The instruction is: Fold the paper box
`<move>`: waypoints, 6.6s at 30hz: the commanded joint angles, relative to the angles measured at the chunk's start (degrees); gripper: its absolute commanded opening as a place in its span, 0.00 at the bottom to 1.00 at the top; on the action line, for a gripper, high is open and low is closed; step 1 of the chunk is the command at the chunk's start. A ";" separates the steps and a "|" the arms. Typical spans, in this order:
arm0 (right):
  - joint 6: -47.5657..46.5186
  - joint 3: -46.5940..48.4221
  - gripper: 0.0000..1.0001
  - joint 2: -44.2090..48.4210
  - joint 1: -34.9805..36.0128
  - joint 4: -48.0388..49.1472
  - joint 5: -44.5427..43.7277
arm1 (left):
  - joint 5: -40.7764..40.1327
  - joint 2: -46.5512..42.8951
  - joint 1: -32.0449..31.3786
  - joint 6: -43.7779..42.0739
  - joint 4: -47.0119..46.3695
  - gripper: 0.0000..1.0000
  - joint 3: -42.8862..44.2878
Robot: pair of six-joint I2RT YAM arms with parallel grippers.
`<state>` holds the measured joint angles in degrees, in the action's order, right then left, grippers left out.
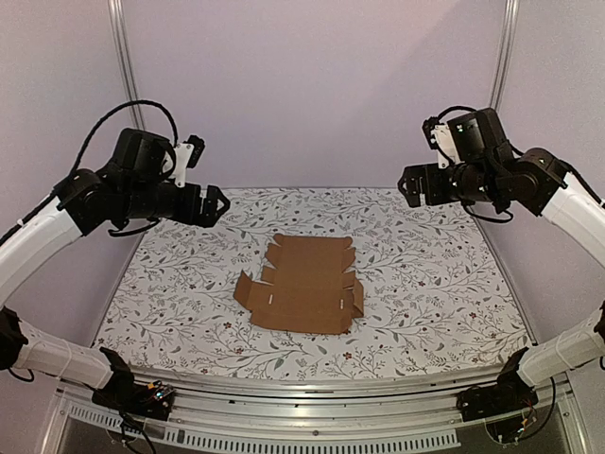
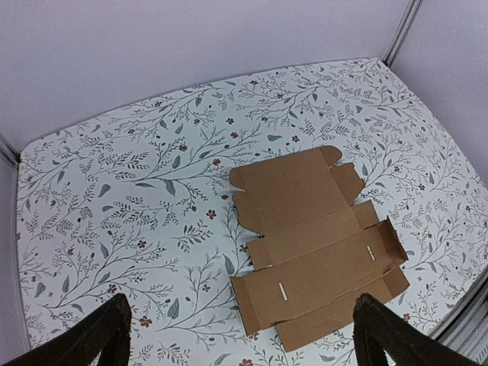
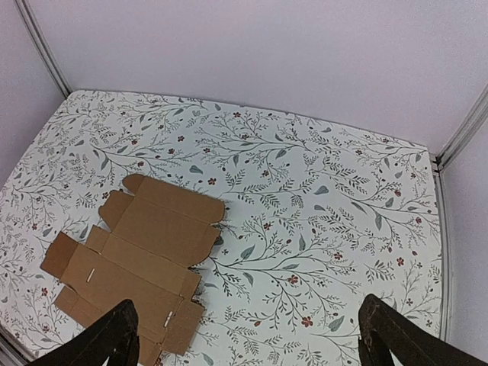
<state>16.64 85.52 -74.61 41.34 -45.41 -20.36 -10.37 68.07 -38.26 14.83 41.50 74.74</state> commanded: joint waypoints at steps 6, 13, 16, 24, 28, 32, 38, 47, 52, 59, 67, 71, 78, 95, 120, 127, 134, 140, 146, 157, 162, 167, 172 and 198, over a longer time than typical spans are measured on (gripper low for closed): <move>-0.08 -5.00 0.99 1.83 0.15 -3.84 -0.97 | -2.35 2.85 -0.93 1.72 2.80 1.00 -0.17; -0.46 -9.20 0.99 2.46 0.15 -3.72 3.93 | -5.18 4.50 -1.03 6.20 4.66 0.99 -2.14; 0.84 -11.04 0.99 2.36 0.16 -3.42 6.00 | -4.39 6.35 -0.98 9.30 4.92 1.00 -3.35; 3.19 -14.92 0.99 0.28 2.20 -2.76 8.65 | 4.66 13.21 1.63 15.98 3.68 0.92 -7.06; 4.09 -15.06 0.99 -2.42 5.29 -2.71 8.16 | 9.44 17.11 3.21 17.66 1.81 0.86 -8.09; 5.83 -16.16 0.99 -4.35 6.28 -1.83 8.93 | 12.97 20.89 4.02 18.45 0.61 0.81 -8.23; 6.91 -16.87 0.99 -5.32 6.95 -1.02 9.18 | 13.84 26.58 5.13 18.42 -0.51 0.74 -8.08; 8.84 -18.08 0.99 -6.15 8.03 -0.02 10.25 | 16.50 33.69 6.96 18.19 -3.57 0.53 -6.33; 10.48 -18.97 0.99 -6.50 9.33 0.77 10.54 | 17.91 35.36 6.96 18.32 -5.36 0.38 -5.93; 11.92 -19.33 0.99 -7.51 10.86 1.38 11.26 | 18.63 35.59 6.97 19.07 -6.61 0.06 -5.99; 17.13 -22.75 0.99 -8.58 11.13 6.23 15.65 | 17.68 30.86 6.77 24.49 -9.49 0.00 -11.53; 20.12 -24.91 0.99 -8.86 11.12 9.34 17.56 | 17.09 25.01 6.33 32.34 -14.04 0.00 -18.09; 24.87 -28.06 0.99 -10.24 11.12 16.12 23.13 | 15.44 14.57 4.26 49.42 -23.55 0.00 -28.65; 41.72 -36.31 0.99 -13.86 11.07 37.63 25.61 | 8.31 8.05 -4.22 75.74 -48.56 0.00 -43.57; 61.06 -43.49 0.81 -23.67 11.07 68.23 20.66 | 8.16 8.55 -8.80 77.55 -54.35 0.00 -44.64; 60.61 -42.73 0.73 -24.11 10.92 68.49 16.93 | 8.25 6.80 -9.07 76.70 -53.70 0.00 -46.82; 60.74 -43.83 0.63 -23.74 10.80 69.05 15.26 | 7.92 4.82 -9.37 74.24 -52.30 0.00 -48.10; 60.73 -44.06 0.56 -24.04 10.49 69.39 14.57 | 8.04 4.61 -10.33 71.71 -51.77 0.00 -48.58; 60.27 -42.96 0.47 -25.00 10.41 69.44 14.97 | 7.83 5.12 -11.26 69.73 -51.49 0.00 -48.47; 59.34 -43.65 0.19 -23.87 10.42 69.40 14.68 | 6.57 4.41 -11.74 67.16 -47.02 0.00 -47.90; 58.12 -44.15 0.03 -22.11 10.38 69.01 14.43 | 5.20 3.53 -11.84 65.24 -41.84 0.20 -46.47; 56.01 -43.85 0.00 -19.79 10.34 67.49 14.55 | 3.09 0.41 -12.09 61.64 -33.44 0.56 -44.60; 52.58 -41.99 0.00 -17.91 10.41 63.85 16.14 | -2.85 -3.73 -12.19 54.32 -19.60 0.70 -38.78; -0.63 -2.56 0.00 -16.71 -0.55 -3.38 46.12 | -5.47 -1.36 -10.35 16.30 5.65 0.85 -1.98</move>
<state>26.35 77.25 -91.46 41.56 -34.41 19.59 -17.96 65.43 -49.10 37.32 43.11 69.08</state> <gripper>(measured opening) 0.007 0.851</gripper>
